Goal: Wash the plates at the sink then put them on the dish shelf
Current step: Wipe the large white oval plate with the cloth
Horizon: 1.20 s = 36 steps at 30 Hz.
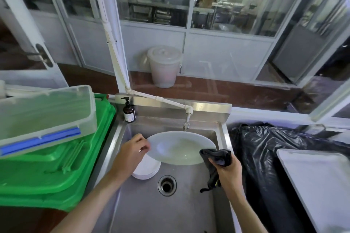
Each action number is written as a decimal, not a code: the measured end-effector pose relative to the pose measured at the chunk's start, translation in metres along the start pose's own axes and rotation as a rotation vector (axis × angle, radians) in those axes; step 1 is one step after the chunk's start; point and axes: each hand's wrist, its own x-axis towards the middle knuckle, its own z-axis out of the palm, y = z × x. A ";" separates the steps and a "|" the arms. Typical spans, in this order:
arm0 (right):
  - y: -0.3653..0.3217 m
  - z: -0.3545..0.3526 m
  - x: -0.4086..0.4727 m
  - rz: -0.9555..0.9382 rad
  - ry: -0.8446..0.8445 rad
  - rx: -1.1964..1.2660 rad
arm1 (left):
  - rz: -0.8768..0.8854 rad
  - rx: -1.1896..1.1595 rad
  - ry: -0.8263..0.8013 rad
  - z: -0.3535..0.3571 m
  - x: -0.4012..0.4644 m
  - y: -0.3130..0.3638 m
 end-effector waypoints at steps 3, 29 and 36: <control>-0.010 -0.001 -0.001 -0.018 0.019 0.039 | 0.022 0.014 0.018 -0.012 0.003 0.010; -0.063 0.005 0.022 -0.193 0.024 0.105 | 0.142 0.139 0.158 -0.075 0.023 0.043; -0.039 0.015 0.018 -0.106 0.012 0.120 | -0.112 -0.026 0.056 -0.054 0.010 0.027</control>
